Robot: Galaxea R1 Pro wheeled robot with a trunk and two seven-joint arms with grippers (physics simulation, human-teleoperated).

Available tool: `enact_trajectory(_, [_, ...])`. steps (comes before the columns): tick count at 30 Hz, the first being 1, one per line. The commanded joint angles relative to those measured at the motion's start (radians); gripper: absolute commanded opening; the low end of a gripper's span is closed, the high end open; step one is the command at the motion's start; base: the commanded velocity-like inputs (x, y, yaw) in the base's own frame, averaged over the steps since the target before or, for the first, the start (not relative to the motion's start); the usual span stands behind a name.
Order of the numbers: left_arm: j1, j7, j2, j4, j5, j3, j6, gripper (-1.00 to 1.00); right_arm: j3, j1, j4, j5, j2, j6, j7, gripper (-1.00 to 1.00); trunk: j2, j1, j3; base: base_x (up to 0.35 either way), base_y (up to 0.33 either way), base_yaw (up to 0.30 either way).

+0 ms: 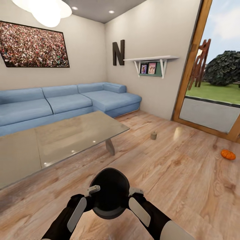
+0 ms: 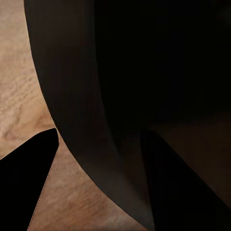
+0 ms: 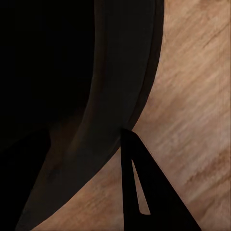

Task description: Place each of the two pumpkins and all three candles from the living room inside a cabinet in the living room (use any cabinet), then make sure every cabinet is closed, and position the cauldron so it is next to a table in the living room.

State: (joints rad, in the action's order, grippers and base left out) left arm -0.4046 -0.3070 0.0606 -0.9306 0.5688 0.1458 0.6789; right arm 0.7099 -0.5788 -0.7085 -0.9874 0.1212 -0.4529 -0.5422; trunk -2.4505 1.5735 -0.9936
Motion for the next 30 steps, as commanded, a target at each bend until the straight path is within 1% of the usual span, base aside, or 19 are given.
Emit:
enact_trajectory(1, [-0.001, -0.01, -0.001, -0.008, -0.004, 0.001, -0.001, -1.0, -0.01, -0.001, 0.0, 0.016, -0.002, -0.012, -0.009, -1.0, -0.001, 0.0, -0.001, 0.0, 0.0, 0.272])
enact_trajectory(22, [-0.001, -0.011, -0.001, -0.008, -0.004, 0.001, -0.001, -1.0, -0.01, -0.001, 0.0, 0.016, -0.002, -0.014, -0.009, -1.0, -0.001, 0.0, -0.001, 0.0, 0.0, 0.271])
enact_trajectory(25, [-0.002, -0.01, -0.001, -0.008, -0.004, 0.001, -0.001, -1.0, -0.01, -0.001, -0.001, 0.016, -0.002, -0.014, -0.009, -1.0, -0.001, 0.0, -0.001, 0.0, 0.0, 0.122])
enact_trajectory(30, [-0.002, -0.011, -0.001, -0.008, -0.004, 0.001, -0.001, -1.0, -0.01, -0.001, -0.003, 0.016, -0.002, -0.018, -0.009, -1.0, -0.001, 0.0, -0.001, 0.0, 0.0, 0.02])
